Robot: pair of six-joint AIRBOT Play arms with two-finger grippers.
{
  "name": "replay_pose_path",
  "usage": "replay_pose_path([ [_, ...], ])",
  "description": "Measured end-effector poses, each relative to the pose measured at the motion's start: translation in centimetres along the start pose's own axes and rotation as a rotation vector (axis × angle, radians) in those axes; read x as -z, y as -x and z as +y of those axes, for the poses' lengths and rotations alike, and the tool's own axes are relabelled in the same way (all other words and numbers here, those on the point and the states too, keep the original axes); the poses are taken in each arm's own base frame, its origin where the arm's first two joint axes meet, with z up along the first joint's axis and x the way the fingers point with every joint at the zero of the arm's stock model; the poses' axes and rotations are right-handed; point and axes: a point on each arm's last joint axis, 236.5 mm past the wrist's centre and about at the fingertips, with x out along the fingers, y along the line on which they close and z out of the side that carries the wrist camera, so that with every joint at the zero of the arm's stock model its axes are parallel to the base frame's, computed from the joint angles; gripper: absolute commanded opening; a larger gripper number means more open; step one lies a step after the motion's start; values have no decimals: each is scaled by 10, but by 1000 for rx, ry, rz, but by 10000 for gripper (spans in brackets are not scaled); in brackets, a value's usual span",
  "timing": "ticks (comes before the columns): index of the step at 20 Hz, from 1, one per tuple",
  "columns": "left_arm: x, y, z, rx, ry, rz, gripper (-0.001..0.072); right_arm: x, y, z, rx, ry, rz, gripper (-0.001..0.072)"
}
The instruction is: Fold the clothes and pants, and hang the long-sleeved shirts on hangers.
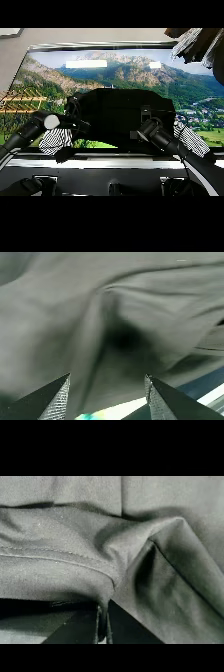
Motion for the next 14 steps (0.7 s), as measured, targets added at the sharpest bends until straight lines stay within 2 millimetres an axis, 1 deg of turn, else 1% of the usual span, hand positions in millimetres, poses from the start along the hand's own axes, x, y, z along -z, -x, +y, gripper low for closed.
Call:
replay_pose_path([
  [3,2,-17,-28,30,-80,-4,540,3,0,1,-7,-7,13,36],
  [7,8,-32,-52,54,-142,7,540,5,0,3,-12,-15,21,36],
  [11,11,-40,-67,67,-213,4,540,5,1,4,-17,-28,23,36],
  [14,12,-47,-64,42,-277,11,540,6,1,5,-21,-38,27,36],
])
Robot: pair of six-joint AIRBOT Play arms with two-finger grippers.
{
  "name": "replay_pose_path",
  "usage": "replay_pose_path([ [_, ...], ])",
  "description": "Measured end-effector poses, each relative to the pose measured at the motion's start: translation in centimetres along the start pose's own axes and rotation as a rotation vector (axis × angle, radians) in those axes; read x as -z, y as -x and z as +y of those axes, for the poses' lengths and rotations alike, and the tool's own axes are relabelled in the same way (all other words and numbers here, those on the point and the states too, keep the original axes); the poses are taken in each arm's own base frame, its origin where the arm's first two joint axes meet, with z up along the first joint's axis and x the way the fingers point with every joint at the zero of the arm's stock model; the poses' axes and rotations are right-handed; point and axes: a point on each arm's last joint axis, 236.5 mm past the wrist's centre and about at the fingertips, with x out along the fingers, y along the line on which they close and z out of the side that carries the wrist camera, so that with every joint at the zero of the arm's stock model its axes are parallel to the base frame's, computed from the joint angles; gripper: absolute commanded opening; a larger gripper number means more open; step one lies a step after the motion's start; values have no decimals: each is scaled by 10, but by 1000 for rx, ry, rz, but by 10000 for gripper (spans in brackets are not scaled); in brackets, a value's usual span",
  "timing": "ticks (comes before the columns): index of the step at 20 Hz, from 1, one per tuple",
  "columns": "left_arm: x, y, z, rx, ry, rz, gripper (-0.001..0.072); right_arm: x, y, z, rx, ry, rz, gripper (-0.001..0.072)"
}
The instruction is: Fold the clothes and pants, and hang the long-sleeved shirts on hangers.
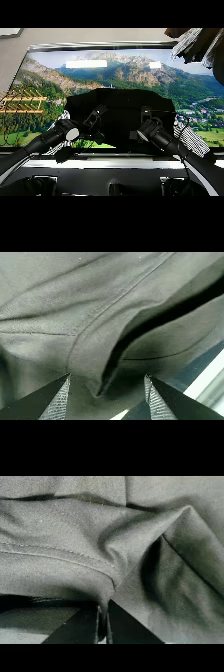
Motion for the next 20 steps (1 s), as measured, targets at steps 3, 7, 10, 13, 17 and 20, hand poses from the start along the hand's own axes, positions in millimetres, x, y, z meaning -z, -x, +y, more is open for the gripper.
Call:
replay_pose_path([
  [3,-6,-9,6,-27,-38,-22,539,2,0,2,-7,-7,7,36],
  [7,-10,-28,12,-48,-51,-40,23,5,0,4,-17,-15,20,36],
  [10,-4,-37,14,-50,-37,-14,24,9,0,2,-9,-34,38,36],
  [13,-2,-32,18,-47,23,35,24,17,3,-2,10,-57,74,36],
  [17,-27,8,33,-45,114,93,24,12,29,0,13,-74,98,35],
  [20,-72,62,46,-42,191,45,24,-20,75,11,-35,-79,25,34],
])
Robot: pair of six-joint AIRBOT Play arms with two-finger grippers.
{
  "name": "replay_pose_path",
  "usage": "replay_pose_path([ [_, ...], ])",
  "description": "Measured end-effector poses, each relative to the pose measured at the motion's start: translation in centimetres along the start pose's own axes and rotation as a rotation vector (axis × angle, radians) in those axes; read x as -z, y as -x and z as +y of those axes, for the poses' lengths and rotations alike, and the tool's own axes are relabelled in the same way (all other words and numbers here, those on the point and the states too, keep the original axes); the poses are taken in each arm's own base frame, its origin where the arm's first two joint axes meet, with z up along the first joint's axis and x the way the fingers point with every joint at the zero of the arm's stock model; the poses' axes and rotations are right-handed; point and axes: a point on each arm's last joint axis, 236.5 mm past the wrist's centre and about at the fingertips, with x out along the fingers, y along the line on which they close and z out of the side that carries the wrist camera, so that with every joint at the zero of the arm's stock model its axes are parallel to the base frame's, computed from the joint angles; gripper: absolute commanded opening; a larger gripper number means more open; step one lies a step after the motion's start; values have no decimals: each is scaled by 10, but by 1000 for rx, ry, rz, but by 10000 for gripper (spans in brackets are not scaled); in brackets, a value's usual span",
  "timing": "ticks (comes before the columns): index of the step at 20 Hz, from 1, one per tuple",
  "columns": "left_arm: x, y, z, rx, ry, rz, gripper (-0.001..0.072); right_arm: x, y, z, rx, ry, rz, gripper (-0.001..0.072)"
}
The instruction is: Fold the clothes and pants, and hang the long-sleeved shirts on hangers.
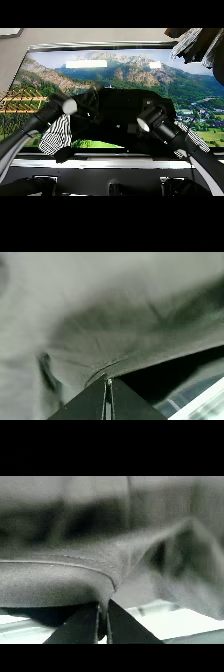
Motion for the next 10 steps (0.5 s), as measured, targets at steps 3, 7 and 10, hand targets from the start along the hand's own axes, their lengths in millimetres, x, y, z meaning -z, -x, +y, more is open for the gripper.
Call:
replay_pose_path([
  [3,-43,67,3,11,68,-88,24,-38,67,17,-95,-17,-124,33],
  [7,-87,157,-6,30,113,-258,24,-75,166,24,-237,-41,-305,32],
  [10,-107,220,-16,51,133,-402,25,-90,236,18,-342,-60,-430,33],
])
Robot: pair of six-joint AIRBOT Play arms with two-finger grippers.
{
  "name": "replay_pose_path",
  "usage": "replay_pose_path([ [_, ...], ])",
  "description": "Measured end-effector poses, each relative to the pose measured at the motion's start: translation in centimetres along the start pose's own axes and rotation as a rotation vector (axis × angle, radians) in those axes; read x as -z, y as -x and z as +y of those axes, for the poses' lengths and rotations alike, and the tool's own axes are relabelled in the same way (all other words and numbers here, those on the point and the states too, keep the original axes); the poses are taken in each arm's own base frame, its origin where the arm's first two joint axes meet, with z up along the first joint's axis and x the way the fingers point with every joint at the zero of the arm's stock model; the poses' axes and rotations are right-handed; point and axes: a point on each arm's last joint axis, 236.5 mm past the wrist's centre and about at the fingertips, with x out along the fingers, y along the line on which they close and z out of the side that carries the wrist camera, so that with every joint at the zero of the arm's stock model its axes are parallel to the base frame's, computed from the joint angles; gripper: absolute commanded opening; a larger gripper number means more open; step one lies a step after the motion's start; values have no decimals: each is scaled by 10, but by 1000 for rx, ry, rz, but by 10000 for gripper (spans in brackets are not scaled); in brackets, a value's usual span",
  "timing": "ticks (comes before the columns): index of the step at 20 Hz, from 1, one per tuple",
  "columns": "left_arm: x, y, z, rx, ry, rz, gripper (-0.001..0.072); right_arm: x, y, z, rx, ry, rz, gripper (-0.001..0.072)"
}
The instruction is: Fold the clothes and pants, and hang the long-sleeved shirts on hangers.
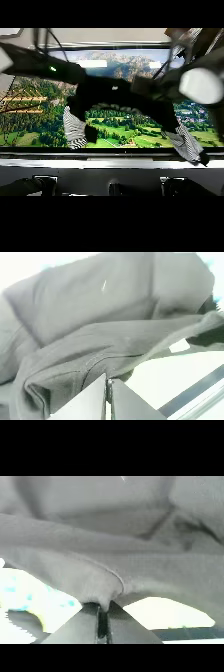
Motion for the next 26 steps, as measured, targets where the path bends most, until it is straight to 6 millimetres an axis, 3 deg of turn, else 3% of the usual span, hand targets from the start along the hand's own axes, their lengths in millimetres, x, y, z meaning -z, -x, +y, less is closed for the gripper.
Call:
replay_pose_path([
  [4,-22,57,-18,41,14,-131,25,-31,64,9,-120,-14,-124,33],
  [10,-26,128,-45,121,6,-256,25,-37,136,10,-294,-34,-227,33],
  [13,-23,152,-54,153,17,-292,25,-35,163,7,-368,-77,-257,33],
  [16,-21,159,-57,167,26,-301,24,-37,174,2,-387,-110,-278,33],
  [19,-13,134,-51,157,52,-239,24,-43,156,-12,-280,-90,-292,32],
  [23,9,62,-30,104,119,-65,24,-33,83,-39,3,44,-197,30],
  [26,40,0,-10,55,158,100,23,-8,23,-55,154,123,-85,29],
])
